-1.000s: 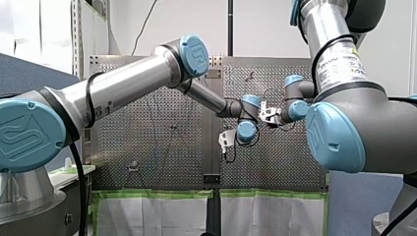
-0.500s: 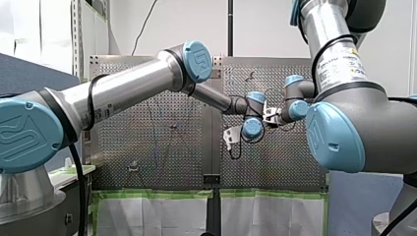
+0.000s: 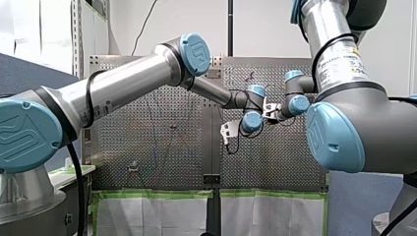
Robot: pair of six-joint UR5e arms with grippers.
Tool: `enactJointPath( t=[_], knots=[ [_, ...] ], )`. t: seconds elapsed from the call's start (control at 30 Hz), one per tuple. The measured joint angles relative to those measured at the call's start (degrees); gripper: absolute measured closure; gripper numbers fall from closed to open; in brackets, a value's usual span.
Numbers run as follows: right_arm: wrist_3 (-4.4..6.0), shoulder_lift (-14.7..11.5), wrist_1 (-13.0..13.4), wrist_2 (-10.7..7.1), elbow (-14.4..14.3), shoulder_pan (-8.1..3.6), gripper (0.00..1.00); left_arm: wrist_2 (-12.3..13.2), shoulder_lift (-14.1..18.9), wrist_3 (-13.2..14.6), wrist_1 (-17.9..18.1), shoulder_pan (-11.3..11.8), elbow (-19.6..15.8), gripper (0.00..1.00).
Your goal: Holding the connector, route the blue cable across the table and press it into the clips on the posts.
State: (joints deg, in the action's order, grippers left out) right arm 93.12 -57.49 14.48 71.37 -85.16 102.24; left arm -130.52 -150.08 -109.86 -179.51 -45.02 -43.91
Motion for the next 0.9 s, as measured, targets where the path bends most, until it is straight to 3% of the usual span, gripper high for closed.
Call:
enactJointPath(
  t=[0.1,0.47,0.73,0.9],
  knots=[
    [0.52,-1.4,-1.5,0.00,0.2,-0.02,1.00,-0.1,1.6,0.3,0.1,-0.1,-1.4,0.99],
    [5.09,-6.9,-5.3,-0.75,2.4,-0.08,1.00,0.0,7.4,2.3,3.6,-0.6,-6.5,0.99],
    [6.55,-11.2,-9.5,-0.75,3.2,-0.29,1.00,0.0,11.3,2.5,3.7,-1.1,-6.8,0.99],
    [6.80,-13.6,-10.6,-0.78,3.3,-0.48,1.00,0.7,13.9,2.6,4.0,-1.5,-6.0,0.99]
  ],
)
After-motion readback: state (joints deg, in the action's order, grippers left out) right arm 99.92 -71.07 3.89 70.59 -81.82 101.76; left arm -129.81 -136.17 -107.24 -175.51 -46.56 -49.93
